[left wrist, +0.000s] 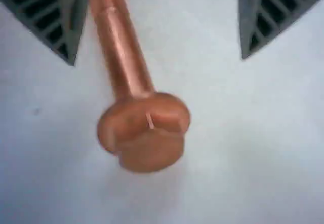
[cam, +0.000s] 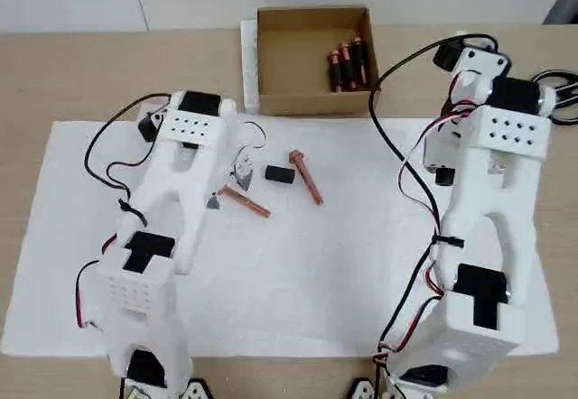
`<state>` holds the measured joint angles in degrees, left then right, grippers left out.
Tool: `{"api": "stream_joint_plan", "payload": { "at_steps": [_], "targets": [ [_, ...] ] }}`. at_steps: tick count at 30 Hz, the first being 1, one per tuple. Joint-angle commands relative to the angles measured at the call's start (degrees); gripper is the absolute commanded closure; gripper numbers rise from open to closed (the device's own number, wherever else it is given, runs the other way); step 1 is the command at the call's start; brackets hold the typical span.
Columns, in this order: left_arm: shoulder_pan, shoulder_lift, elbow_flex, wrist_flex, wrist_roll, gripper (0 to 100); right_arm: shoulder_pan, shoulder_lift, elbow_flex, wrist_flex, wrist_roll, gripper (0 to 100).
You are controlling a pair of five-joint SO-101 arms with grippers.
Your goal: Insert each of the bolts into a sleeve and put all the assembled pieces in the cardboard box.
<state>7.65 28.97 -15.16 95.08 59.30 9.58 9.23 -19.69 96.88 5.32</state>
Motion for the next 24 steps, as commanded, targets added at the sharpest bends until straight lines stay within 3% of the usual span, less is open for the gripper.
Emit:
{"api": "stream_joint_plan", "payload": {
  "at_steps": [1,14,24],
  "targets": [
    [-0.35,-0.62,1.27,-2.9,0.35,80,0.48,-3.91,-0.26,-0.13,0.09,99.5],
    [-0.44,-0.62,6.9,-10.37,1.58,80,0.48,-3.91,-0.26,0.04,0.09,99.5],
    [-0.18,-0.62,7.25,-10.46,1.58,82,0.48,-4.0,-0.26,0.04,0.09,99.5]
  ]
}}
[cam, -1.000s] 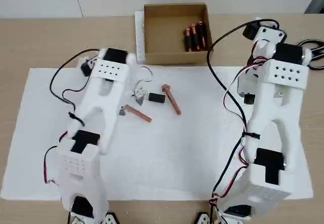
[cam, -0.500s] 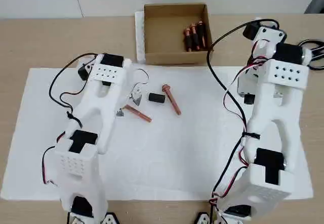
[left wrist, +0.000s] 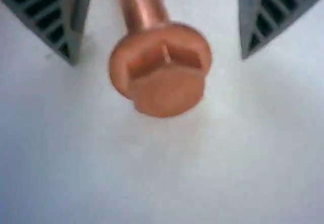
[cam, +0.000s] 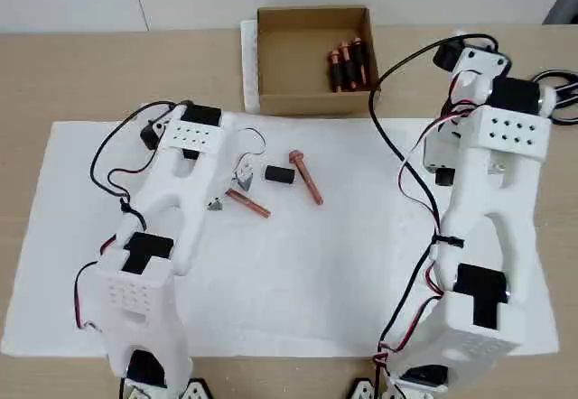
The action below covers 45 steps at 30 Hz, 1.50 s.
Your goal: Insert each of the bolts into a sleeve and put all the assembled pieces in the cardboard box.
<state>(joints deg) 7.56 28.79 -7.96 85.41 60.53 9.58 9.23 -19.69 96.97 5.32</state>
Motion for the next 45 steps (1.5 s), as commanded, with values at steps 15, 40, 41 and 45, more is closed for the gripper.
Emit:
{"api": "stream_joint_plan", "payload": {
  "at_steps": [15,40,41,45],
  "targets": [
    [0.09,-0.44,0.04,-0.79,0.26,88,0.48,-4.0,-0.26,0.04,0.09,99.5],
    [5.89,-1.14,-26.07,14.51,-21.1,99,0.48,-4.0,-0.26,0.13,0.09,99.5],
    [5.1,-1.14,-28.88,15.12,-24.97,99,0.48,-4.0,-0.26,0.22,0.09,99.5],
    [2.2,-1.14,-33.89,15.12,-34.99,99,0.4,-4.0,-0.18,0.22,-0.26,99.5]
  ]
}}
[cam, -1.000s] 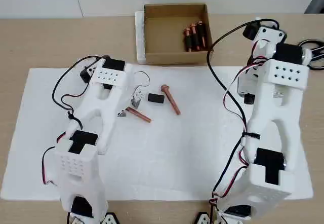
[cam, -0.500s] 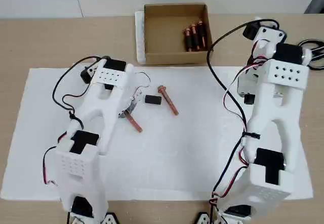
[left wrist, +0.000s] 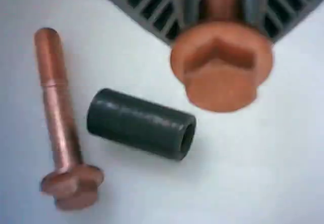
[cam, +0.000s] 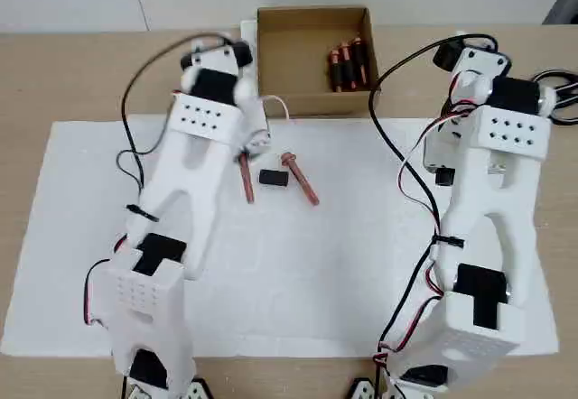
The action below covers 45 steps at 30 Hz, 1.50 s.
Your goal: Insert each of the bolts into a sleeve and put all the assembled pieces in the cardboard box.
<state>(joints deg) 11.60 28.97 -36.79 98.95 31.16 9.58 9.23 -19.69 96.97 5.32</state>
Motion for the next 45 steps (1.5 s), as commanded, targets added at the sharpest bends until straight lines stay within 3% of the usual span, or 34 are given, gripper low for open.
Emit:
{"api": "stream_joint_plan", "payload": {
  "at_steps": [1,4,9,19,33,41,45],
  "targets": [
    [-2.02,-1.32,-5.05,1.58,-6.33,99,0.4,-4.0,-0.18,0.22,-1.05,99.5],
    [-1.93,-0.88,-3.3,1.49,-11.6,99,0.31,-4.0,-0.18,0.22,-1.93,99.5],
    [-1.85,-1.32,-2.68,1.49,-29.63,99,-2.95,-4.18,-0.18,0.13,-3.34,99.5],
    [-1.14,-12.75,-2.77,1.41,-33.67,99,-10.15,-24.84,4.22,-4.26,-7.56,99.1],
    [-1.23,-18.81,-2.77,1.41,-33.76,99,-19.56,-74.51,64.79,-46.46,-7.38,99.5],
    [-1.23,-18.73,-2.77,1.32,-28.92,99,-19.91,-86.29,79.21,-53.58,-6.51,99.5],
    [-1.32,-18.46,-2.42,0.62,-26.99,99,-24.22,-92.35,83.52,-53.85,-6.68,99.5]
  ]
}}
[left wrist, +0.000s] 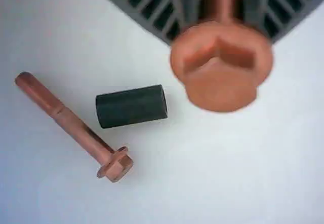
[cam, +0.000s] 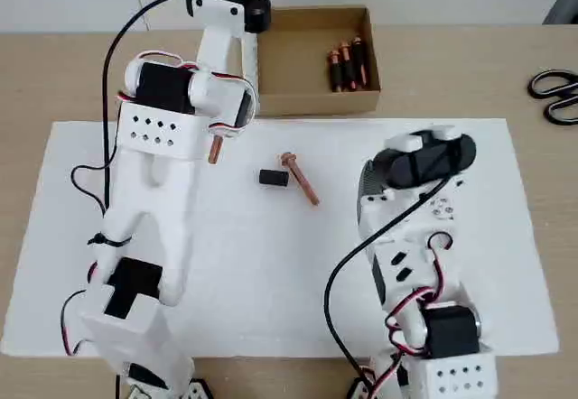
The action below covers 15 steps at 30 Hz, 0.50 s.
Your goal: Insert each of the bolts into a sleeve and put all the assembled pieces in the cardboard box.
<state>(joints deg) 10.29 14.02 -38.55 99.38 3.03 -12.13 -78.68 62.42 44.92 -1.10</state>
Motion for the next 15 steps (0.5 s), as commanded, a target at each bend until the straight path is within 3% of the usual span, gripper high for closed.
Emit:
{"api": "stream_joint_plan", "payload": {
  "at_steps": [1,9,15],
  "targets": [
    [0.0,-3.52,-0.66,-0.09,1.23,99,-3.74,-6.37,2.55,-2.42,-1.32,99.5],
    [-0.09,-5.8,-1.01,-5.71,3.52,99,-11.3,-25.45,15.91,-6.37,-10.29,99.5],
    [0.0,-11.25,-0.66,-6.77,3.25,99,-14.55,-24.22,14.77,-1.01,-11.52,99.5]
  ]
}}
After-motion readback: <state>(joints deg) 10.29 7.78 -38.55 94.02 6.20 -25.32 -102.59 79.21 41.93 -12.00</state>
